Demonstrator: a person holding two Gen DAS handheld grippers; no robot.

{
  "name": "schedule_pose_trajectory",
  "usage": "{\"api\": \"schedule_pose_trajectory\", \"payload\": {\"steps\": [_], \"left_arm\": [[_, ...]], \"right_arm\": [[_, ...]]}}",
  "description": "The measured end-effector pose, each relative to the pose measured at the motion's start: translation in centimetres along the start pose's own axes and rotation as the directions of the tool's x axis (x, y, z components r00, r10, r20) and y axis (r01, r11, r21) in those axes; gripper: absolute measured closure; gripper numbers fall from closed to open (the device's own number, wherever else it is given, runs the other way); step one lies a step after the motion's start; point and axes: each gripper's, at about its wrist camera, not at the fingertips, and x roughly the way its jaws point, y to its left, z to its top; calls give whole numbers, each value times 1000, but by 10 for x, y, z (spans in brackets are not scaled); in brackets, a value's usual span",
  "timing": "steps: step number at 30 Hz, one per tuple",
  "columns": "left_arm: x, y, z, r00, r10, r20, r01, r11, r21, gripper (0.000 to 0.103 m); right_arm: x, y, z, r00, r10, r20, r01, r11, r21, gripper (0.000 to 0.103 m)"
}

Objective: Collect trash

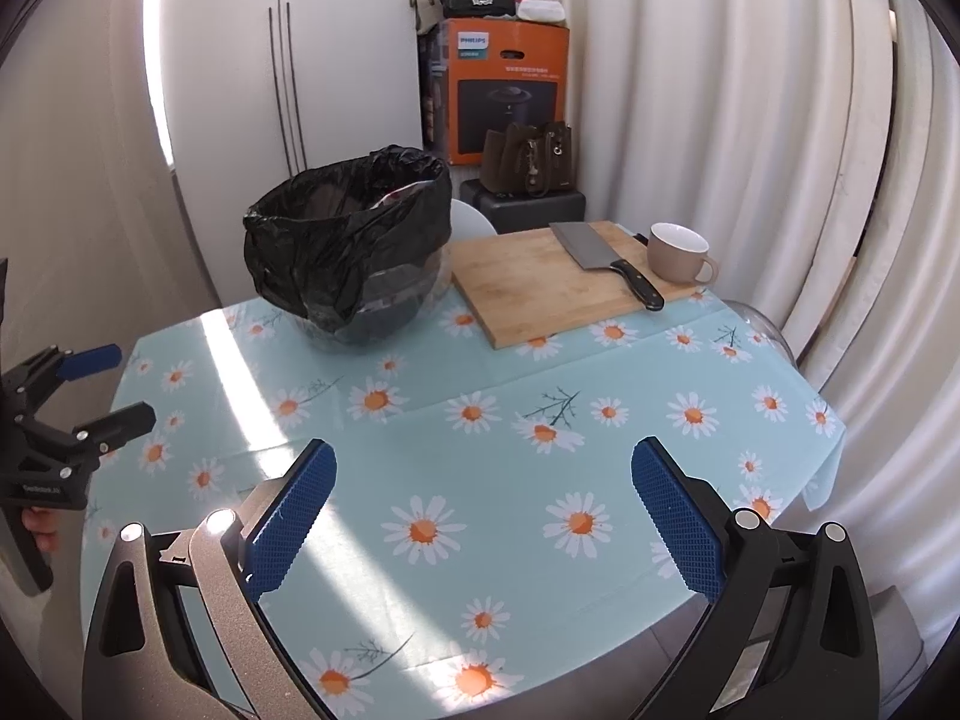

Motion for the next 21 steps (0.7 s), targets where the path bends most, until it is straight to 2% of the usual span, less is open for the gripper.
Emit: {"api": "schedule_pose_trajectory", "payload": {"steps": [21], "left_arm": [[-7, -25, -13, 999, 53, -2, -53, 998, -19, 6]], "right_arm": [[2, -16, -11, 999, 38, -34, -40, 998, -39, 8]]}}
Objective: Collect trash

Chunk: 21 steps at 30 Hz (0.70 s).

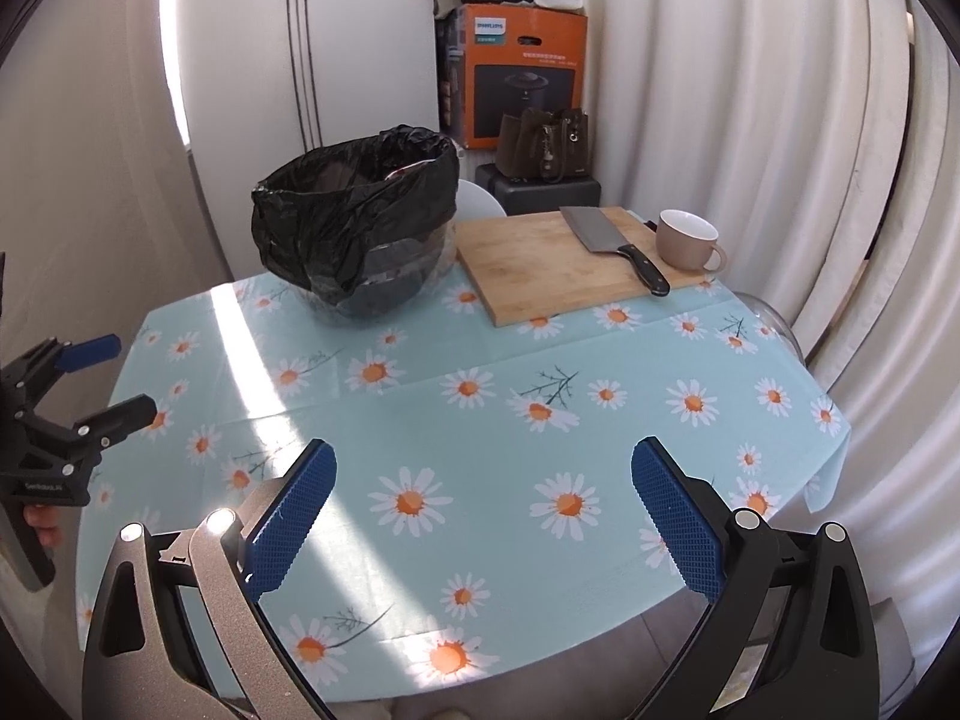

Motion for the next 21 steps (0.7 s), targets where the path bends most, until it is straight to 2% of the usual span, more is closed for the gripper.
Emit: {"api": "schedule_pose_trajectory", "payload": {"steps": [10, 18, 21], "left_arm": [[-11, -6, -1, 1000, 9, 0, -9, 1000, -8, 6], [-6, -10, 0, 1000, -3, -5, 3, 1000, -18, 6], [7, -12, 1, 1000, -11, -25, 10, 1000, -15, 6]], "right_arm": [[-5, -5, 1, 999, 35, 13, -35, 999, -13, 8], [4, -11, 0, 999, 42, -11, -42, 999, -19, 8], [15, -15, 0, 999, 45, -29, -45, 999, -12, 8]]}}
